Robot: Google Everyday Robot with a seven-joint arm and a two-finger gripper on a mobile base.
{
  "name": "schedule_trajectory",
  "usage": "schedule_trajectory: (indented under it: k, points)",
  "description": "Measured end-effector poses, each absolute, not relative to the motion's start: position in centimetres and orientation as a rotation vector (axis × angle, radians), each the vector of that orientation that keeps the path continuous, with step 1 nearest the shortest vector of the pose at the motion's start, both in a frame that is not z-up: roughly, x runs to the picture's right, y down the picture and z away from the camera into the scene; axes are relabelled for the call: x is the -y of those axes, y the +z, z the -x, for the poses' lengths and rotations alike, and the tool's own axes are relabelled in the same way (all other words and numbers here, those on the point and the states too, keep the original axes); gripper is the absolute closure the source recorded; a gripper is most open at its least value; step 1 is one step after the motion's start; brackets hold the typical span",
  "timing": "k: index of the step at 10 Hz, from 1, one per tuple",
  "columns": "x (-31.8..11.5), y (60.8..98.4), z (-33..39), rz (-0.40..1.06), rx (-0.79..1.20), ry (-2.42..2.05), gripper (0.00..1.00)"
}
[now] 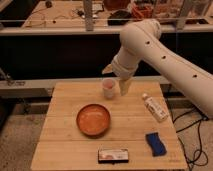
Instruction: Move the arm in a circular motion
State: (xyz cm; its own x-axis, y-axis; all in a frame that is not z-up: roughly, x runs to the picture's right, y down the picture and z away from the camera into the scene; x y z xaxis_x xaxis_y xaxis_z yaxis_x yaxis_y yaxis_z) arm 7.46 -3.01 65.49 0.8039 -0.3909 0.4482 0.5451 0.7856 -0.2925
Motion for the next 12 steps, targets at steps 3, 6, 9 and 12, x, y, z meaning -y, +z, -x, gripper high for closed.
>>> schedule_trajectory:
  k: [3, 6, 9, 12]
  points:
    - [2.5, 69.8, -13.7, 0.462, 0.324, -0.446, 0.2]
    - [0.6, 74.4, -21.7, 0.518, 0.261, -0.348, 0.2]
    - [-2.0, 77.3, -29.2, 0.582, 0.194, -0.257, 0.2]
    - [-4.7, 76.5, -33.5, 0.624, 0.13, -0.204, 0.2]
